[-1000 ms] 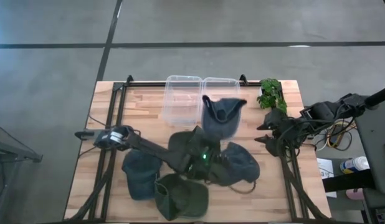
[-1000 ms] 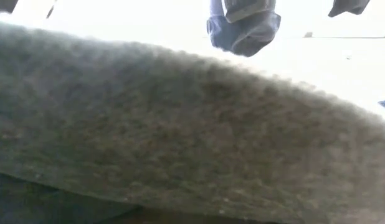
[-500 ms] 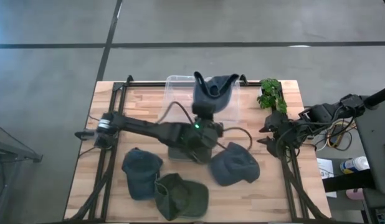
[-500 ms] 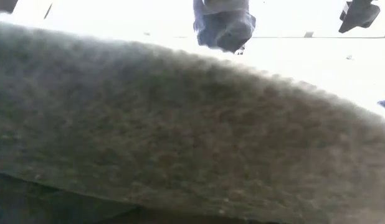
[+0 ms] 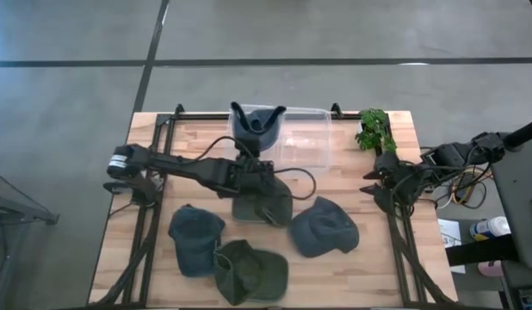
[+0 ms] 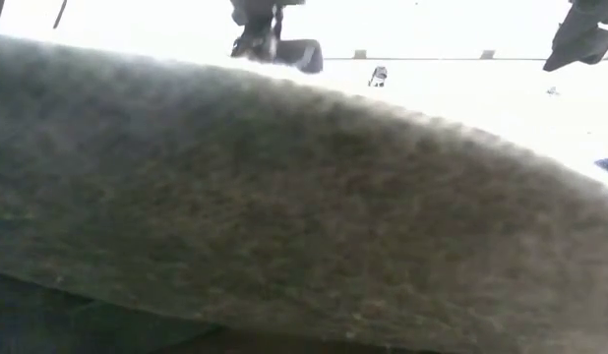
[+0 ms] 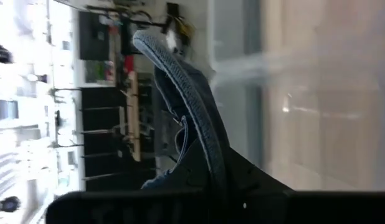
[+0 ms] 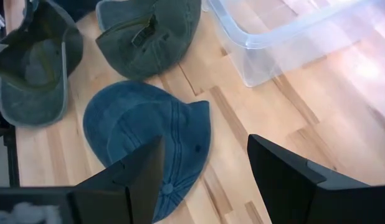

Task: Pick & Place hat
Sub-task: Put the top right blue cap into the left transparent bin

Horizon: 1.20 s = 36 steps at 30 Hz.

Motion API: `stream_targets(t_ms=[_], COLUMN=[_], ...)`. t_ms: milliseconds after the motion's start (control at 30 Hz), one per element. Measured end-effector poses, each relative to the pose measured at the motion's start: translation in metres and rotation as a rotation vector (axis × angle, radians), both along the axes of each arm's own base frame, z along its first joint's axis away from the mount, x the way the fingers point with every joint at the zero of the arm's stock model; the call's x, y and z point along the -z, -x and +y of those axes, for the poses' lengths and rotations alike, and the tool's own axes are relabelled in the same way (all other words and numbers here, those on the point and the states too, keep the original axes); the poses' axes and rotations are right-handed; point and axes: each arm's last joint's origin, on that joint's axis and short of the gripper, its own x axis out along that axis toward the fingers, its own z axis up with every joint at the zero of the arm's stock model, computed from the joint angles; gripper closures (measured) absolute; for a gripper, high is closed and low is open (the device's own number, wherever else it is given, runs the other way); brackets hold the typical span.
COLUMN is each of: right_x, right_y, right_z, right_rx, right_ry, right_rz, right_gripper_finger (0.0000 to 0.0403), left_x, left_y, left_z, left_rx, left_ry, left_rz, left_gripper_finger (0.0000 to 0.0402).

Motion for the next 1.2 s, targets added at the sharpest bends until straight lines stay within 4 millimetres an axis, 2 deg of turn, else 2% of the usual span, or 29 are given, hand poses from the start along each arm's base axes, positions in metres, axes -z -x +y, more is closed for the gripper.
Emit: stream_targets(t_ms=[133, 233, 367, 600, 800, 1200], right_x=[0.002, 0.002, 0.005, 0.009, 0.009, 0.013], right_y=[0.004, 0.007, 0.014, 0.028, 0.036, 0.035], right_z=[-0.001, -0.002, -0.004, -0.009, -0.012, -0.011], right_rx=[0.008, 0.004, -0.039, -0.078, -0.080, -0.072], right_ry=[-0.011, -0.039, -0.096, -0.127, -0.138, -0.144], right_rz=[-0.008, -0.017, -0.019, -0.059, -0.092, -0.078], right_gripper_finger=[0.0179, 0.0179, 0.0179, 0.0179, 0.0179, 0.0179], left_x=[0.025, 0.035, 0.032, 0.020, 0.028, 0.040], left_y=[0.007, 0.009, 0.006, 0.006, 0.014, 0.012], left_z=[0.012, 0.015, 0.018, 0.032, 0.036, 0.036], left_rx=[-0.004, 0.044, 0.118, 0.060, 0.064, 0.155], left_ry=[0.025, 0.036, 0.136, 0.208, 0.260, 0.444], left_rz=[0.080, 0.187, 0.200, 0.132, 0.250, 0.246], left_gripper_finger=[0.0392, 0.0392, 0.0392, 0.0392, 0.0392, 0.0392])
